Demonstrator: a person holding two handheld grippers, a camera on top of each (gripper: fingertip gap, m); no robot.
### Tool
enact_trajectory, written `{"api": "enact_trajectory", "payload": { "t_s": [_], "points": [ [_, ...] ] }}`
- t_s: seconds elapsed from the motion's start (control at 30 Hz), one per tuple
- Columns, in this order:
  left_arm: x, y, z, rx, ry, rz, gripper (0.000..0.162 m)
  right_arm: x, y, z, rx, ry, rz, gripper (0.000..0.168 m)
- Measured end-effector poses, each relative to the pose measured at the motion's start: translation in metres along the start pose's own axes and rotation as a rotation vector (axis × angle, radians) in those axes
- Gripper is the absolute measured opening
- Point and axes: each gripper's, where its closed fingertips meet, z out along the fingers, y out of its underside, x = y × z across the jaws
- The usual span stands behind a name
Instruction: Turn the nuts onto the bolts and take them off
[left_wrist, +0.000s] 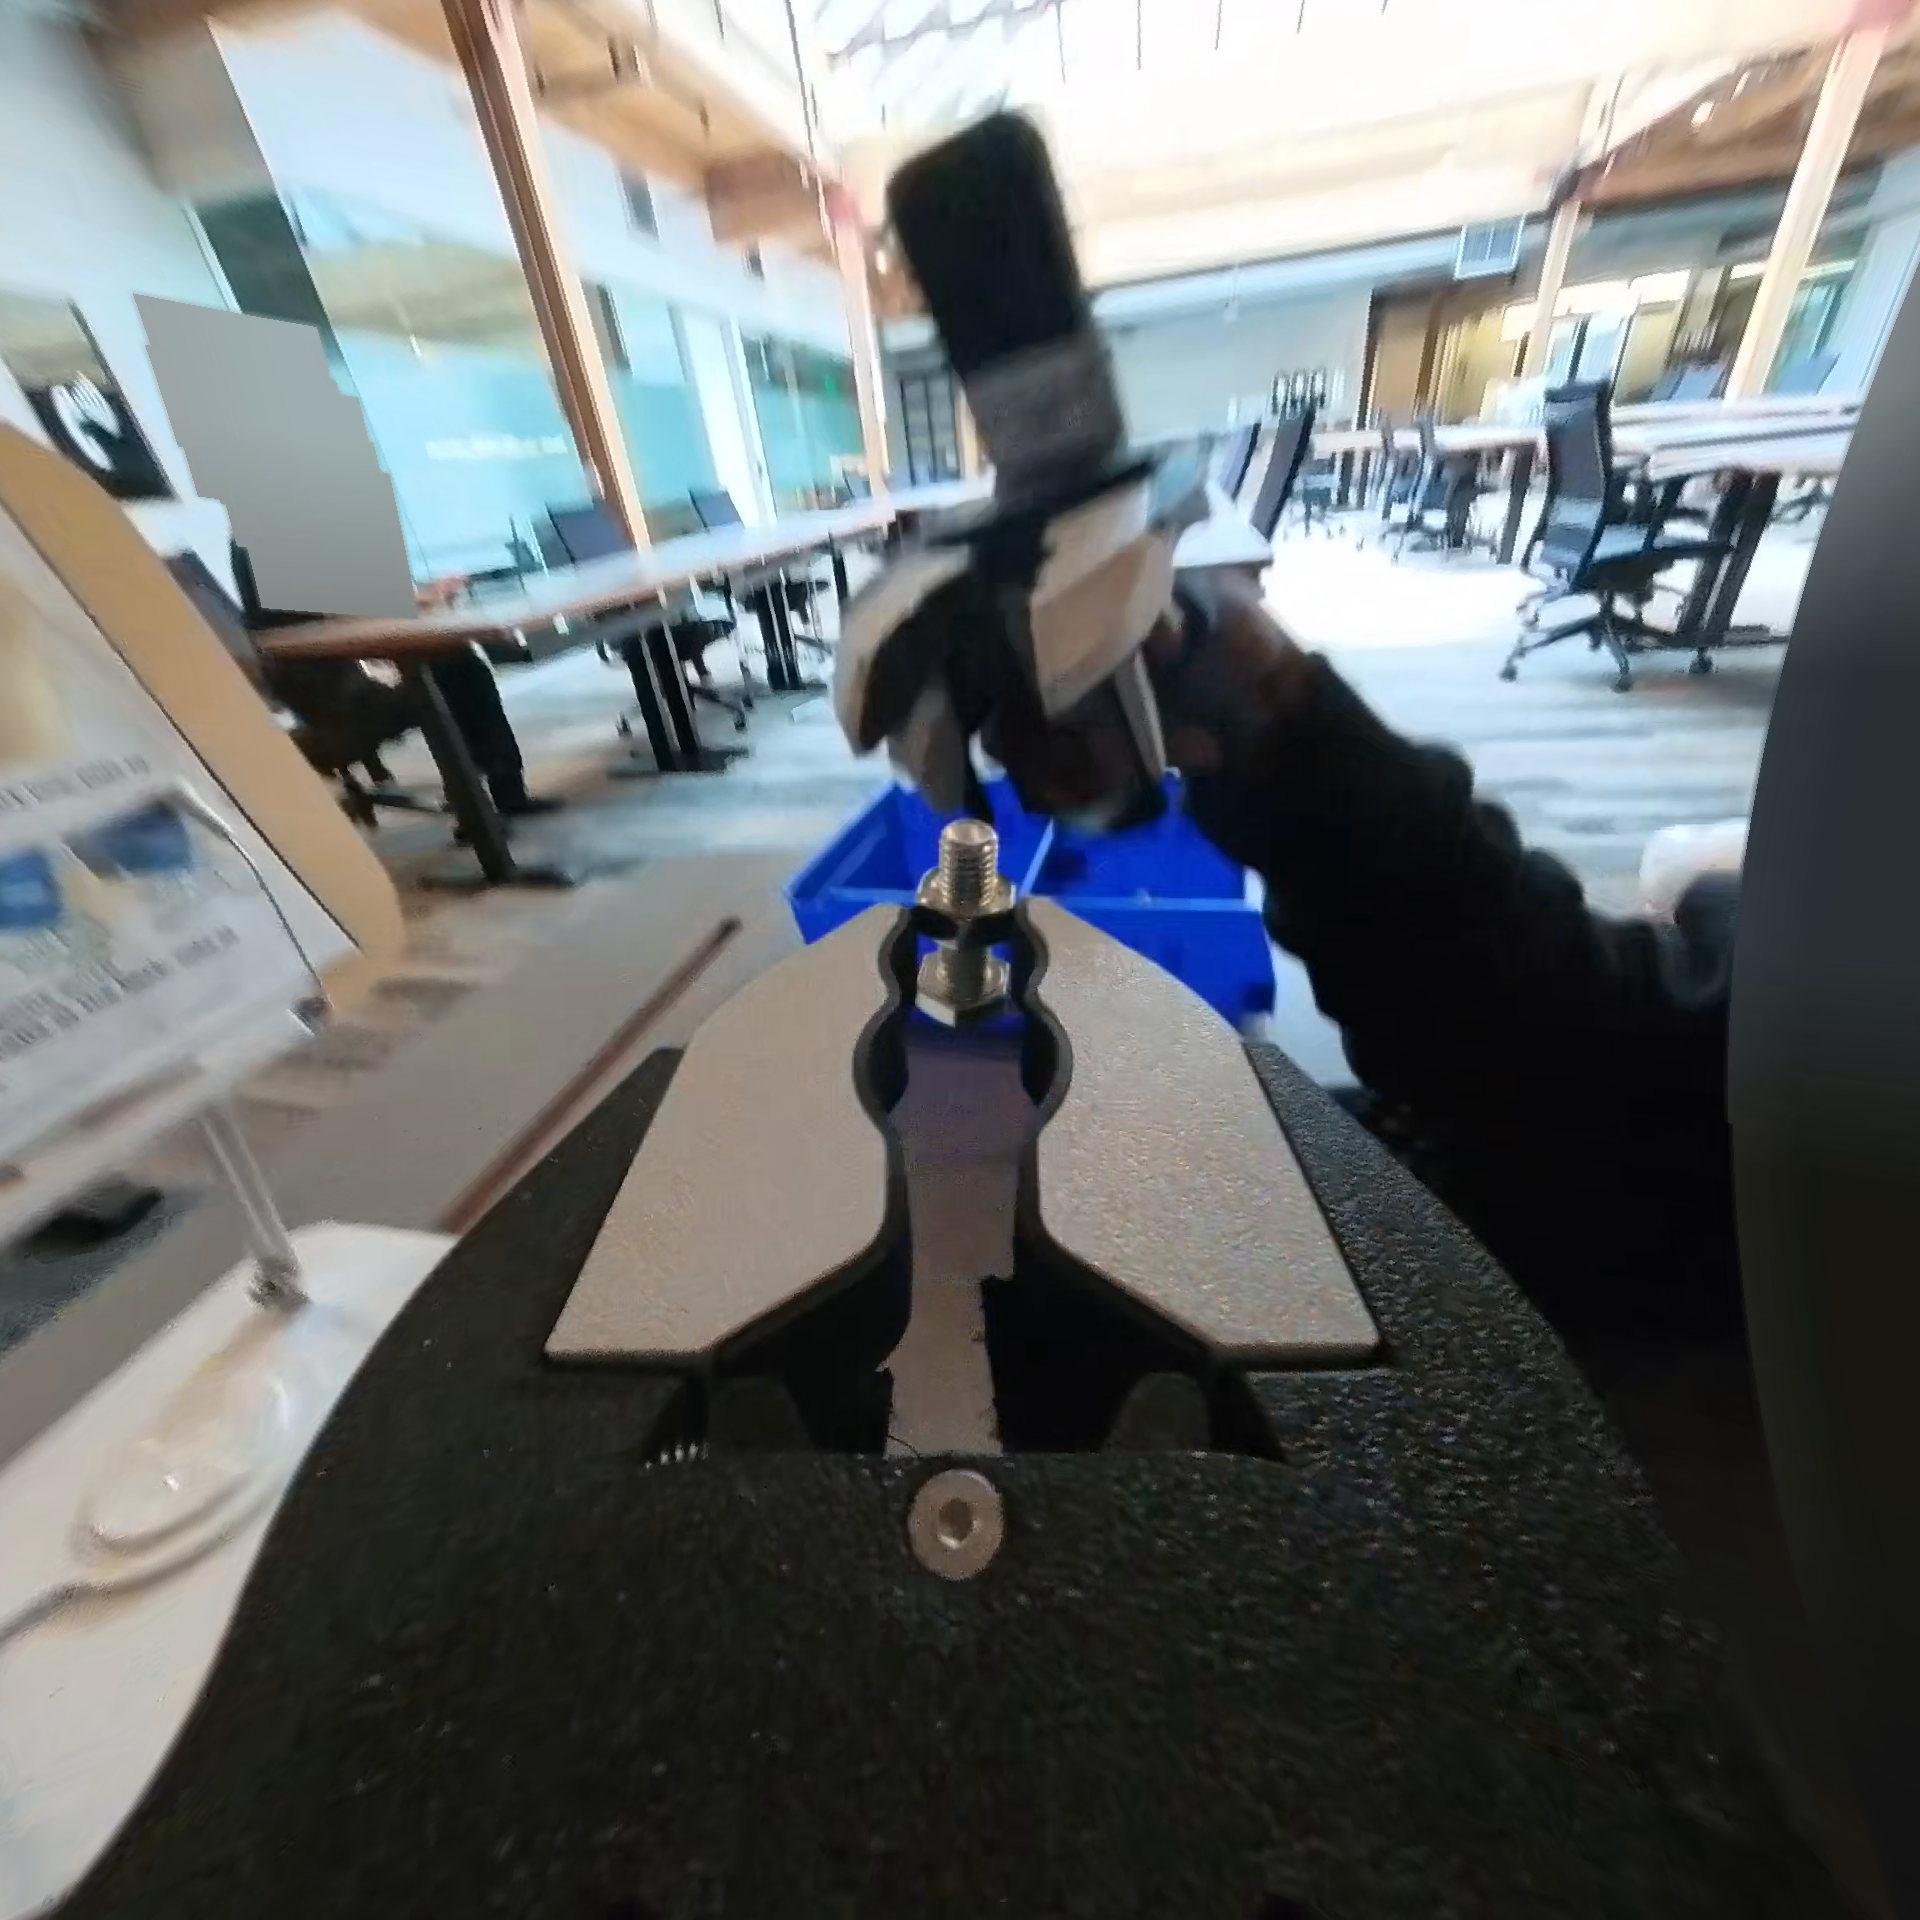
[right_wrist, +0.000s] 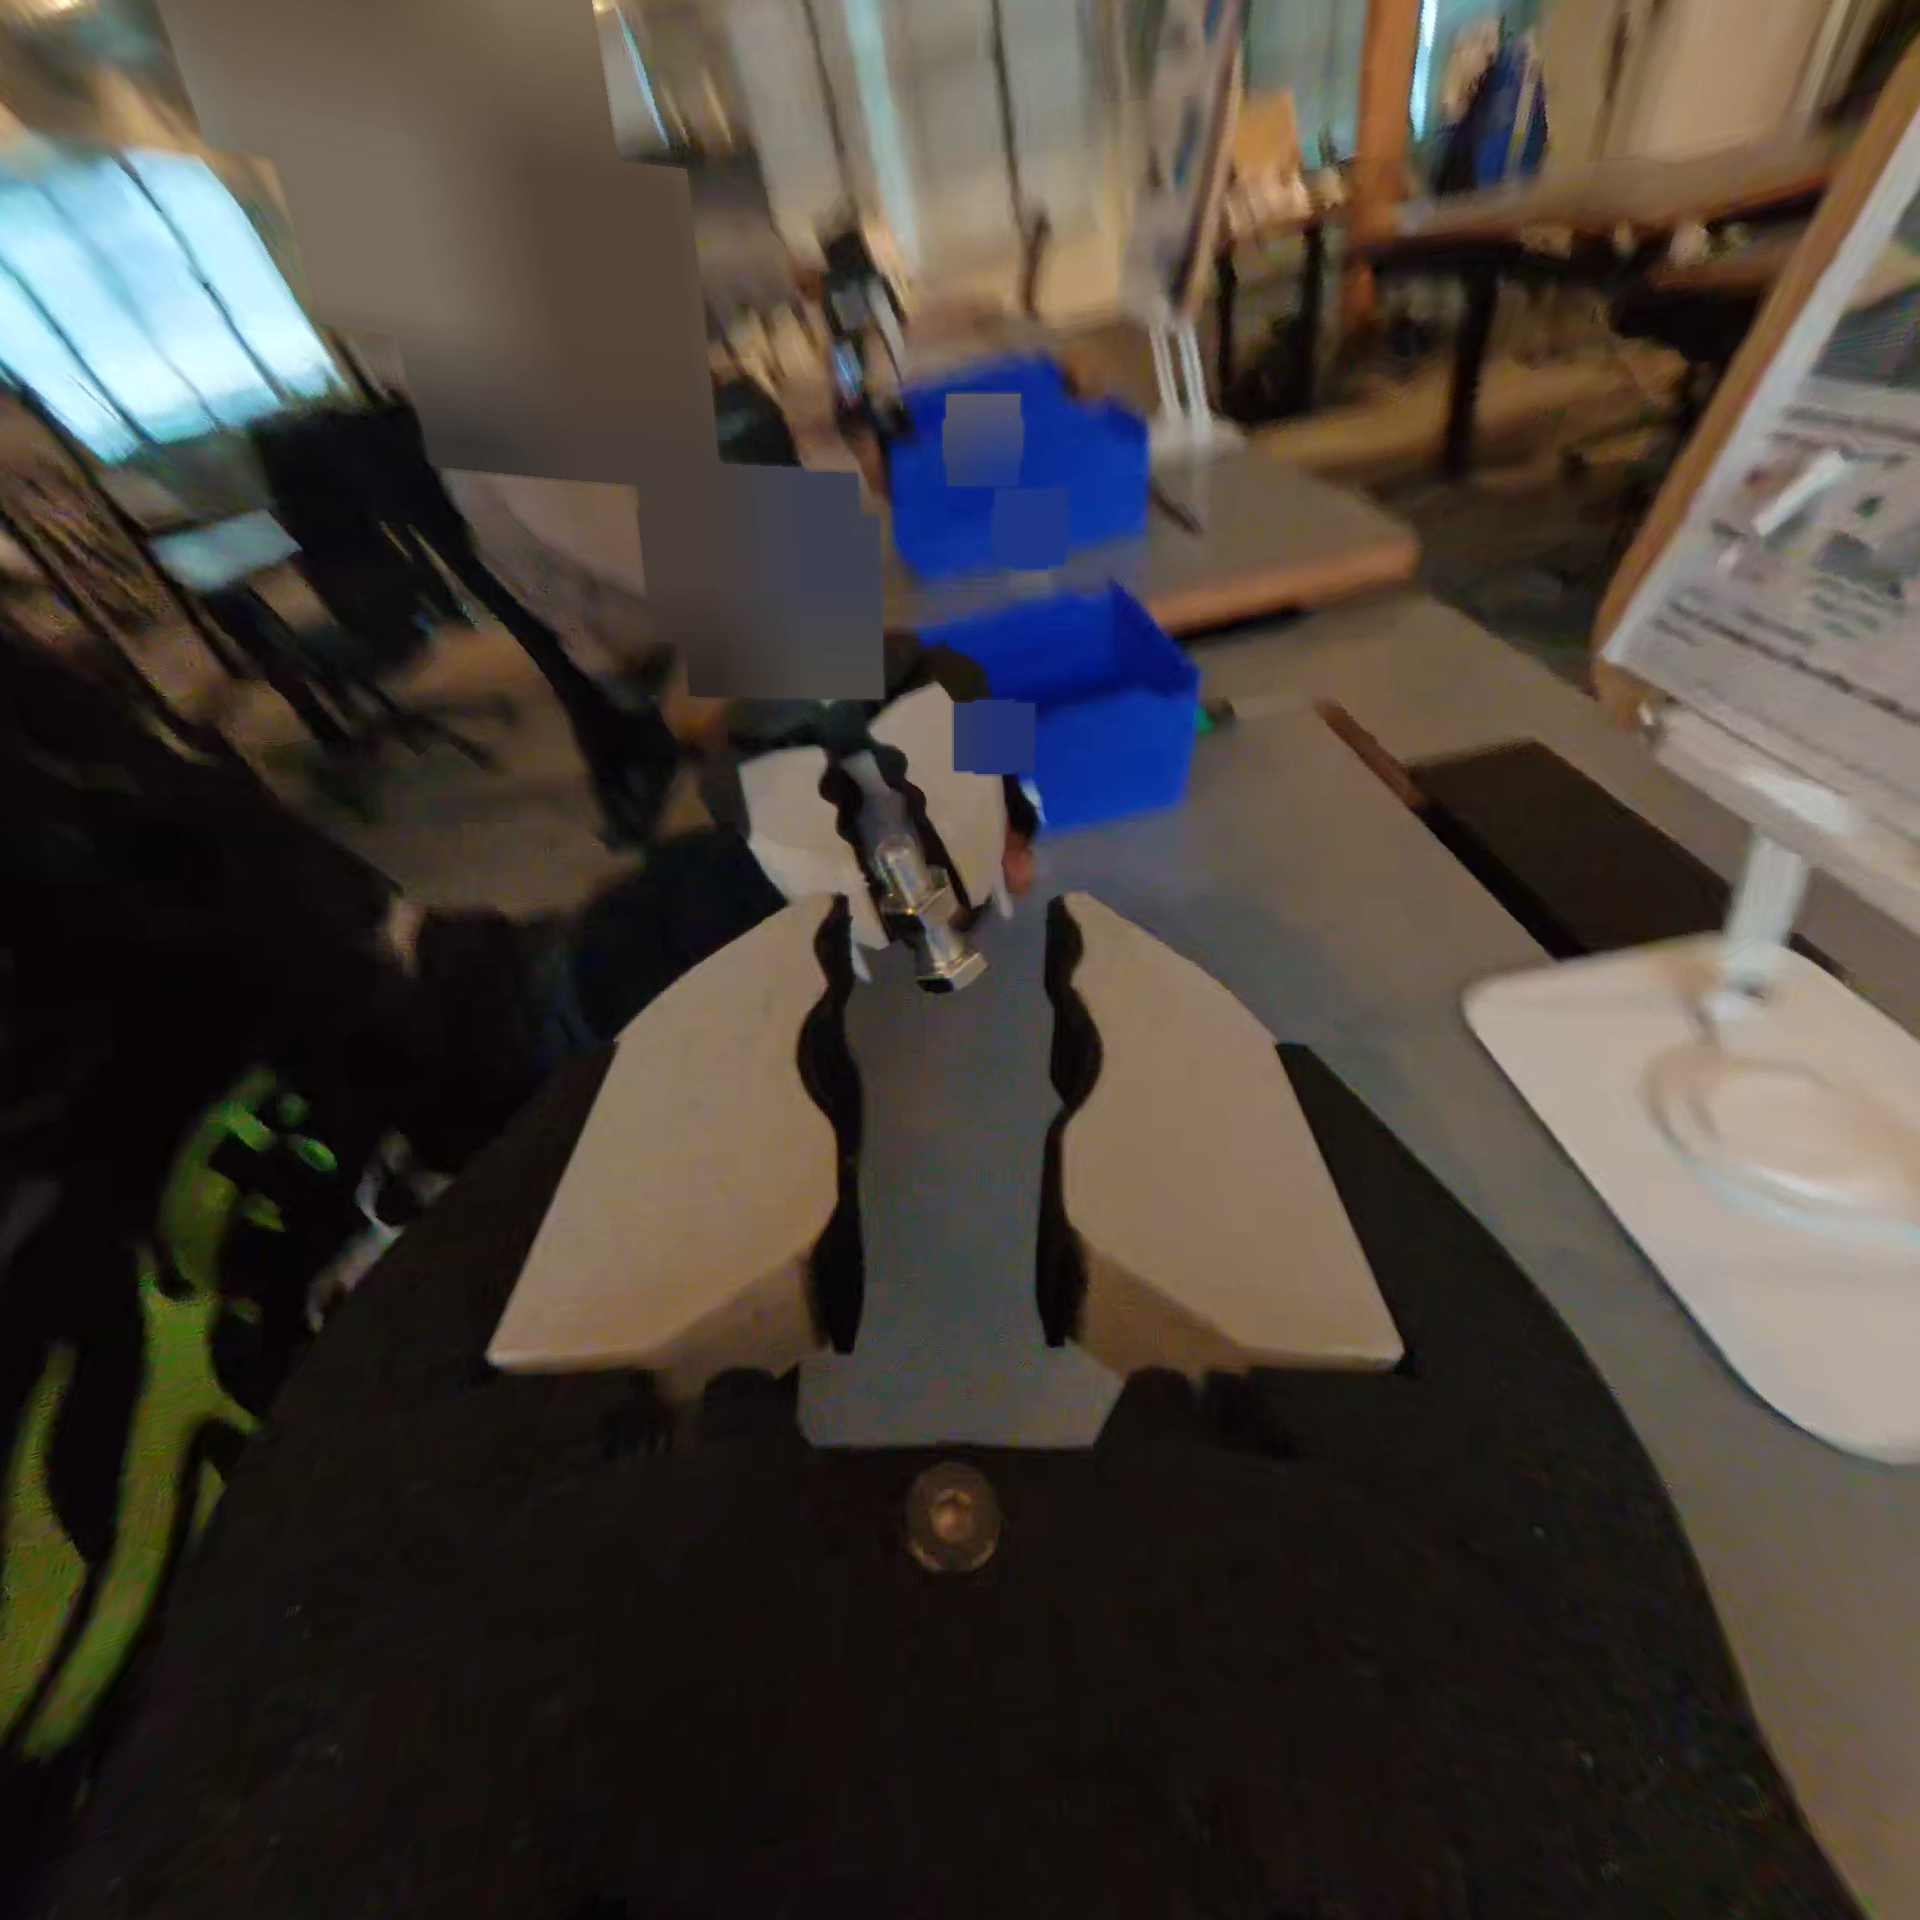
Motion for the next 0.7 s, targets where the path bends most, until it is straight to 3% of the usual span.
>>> {"api": "enact_trajectory", "payload": {
  "t_s": [0.13, 0.3, 0.47, 0.7],
  "points": [
    [0.02, 0.048, 0.004, -0.053, -0.001, -0.083, 0.017, -0.008, 0.035, -0.003, -0.315, 0.162, -0.11, 0.031],
    [0.021, 0.088, 0.009, -0.074, -0.12, -0.113, 0.017, -0.002, 0.071, 0.003, -0.575, 0.275, -0.021, 0.022],
    [0.013, 0.096, 0.011, -0.091, -0.224, -0.073, 0.017, 0.008, 0.1, 0.027, -0.738, 0.272, 0.051, 0.023],
    [0.012, 0.102, 0.011, -0.114, -0.236, -0.076, 0.017, 0.014, 0.113, 0.035, -0.836, 0.324, 0.026, 0.016]
  ]
}}
